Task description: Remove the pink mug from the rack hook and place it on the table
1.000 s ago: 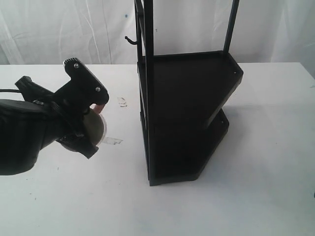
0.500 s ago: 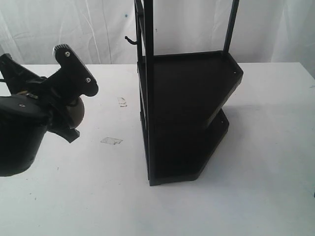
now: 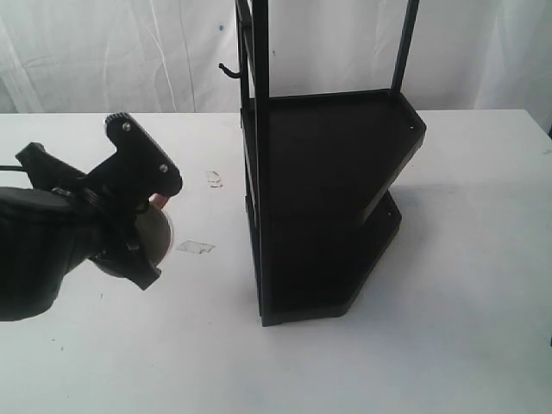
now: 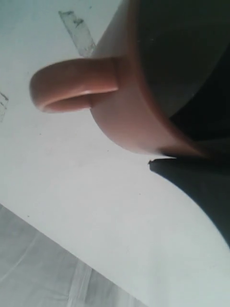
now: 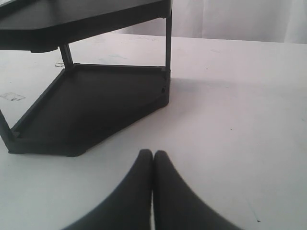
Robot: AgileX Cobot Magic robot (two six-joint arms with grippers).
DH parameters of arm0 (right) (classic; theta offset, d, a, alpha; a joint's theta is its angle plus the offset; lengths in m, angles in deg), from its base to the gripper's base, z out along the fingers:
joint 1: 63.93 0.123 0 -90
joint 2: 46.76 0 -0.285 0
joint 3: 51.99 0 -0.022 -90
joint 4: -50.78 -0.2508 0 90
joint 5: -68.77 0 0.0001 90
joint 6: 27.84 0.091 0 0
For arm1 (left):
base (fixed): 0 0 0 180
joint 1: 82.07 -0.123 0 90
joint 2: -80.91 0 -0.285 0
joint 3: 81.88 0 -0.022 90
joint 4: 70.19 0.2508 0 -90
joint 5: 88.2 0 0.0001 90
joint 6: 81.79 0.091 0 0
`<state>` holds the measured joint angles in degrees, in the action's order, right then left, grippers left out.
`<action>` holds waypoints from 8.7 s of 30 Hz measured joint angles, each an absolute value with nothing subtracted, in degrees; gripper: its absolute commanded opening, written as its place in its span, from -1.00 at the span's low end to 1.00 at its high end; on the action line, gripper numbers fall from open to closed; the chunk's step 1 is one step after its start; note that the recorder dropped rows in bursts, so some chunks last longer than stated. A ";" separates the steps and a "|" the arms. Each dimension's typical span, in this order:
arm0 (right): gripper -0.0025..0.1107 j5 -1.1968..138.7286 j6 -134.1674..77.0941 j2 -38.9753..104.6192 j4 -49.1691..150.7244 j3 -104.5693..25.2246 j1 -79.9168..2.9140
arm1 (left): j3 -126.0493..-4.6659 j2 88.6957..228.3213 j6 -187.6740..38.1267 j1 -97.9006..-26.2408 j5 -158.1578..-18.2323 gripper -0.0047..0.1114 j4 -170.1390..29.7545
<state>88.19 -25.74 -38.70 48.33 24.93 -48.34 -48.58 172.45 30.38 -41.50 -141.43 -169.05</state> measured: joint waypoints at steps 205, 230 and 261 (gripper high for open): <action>-0.96 88.19 -25.74 -38.70 48.31 24.93 -48.34 | -43.41 125.61 -94.52 -59.53 -49.94 -0.92 -65.07; -0.96 88.19 -25.74 -38.70 48.31 24.93 -48.34 | -17.07 100.17 -89.83 -65.39 -80.68 -0.92 -73.81; -0.96 88.19 -25.63 -38.70 48.31 24.93 -48.34 | -4.90 89.07 -84.61 -75.55 -85.11 -0.92 -77.67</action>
<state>88.19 -25.63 -38.70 48.31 24.93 -48.34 -4.90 89.07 -84.61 -75.55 -85.11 -77.67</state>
